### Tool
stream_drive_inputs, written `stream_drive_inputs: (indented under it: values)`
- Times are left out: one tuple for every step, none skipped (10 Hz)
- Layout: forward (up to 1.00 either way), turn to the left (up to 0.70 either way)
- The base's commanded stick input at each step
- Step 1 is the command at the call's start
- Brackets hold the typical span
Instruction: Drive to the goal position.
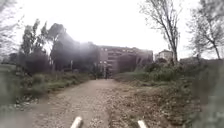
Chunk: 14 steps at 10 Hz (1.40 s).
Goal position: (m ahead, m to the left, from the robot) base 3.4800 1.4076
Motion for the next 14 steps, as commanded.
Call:
stream_drive_inputs:
  values:
    - [0.7,0.0]
    - [0.7,0.0]
    - [0.7,0.0]
    - [0.7,0.0]
    - [0.7,0.0]
    - [0.7,0.0]
    - [0.7,0.0]
    - [0.7,0.0]
    - [0.7,0.0]
    - [0.7,0.0]
    - [0.7,0.0]
    - [0.7,0.0]
    - [0.7,0.0]
    - [0.7,0.0]
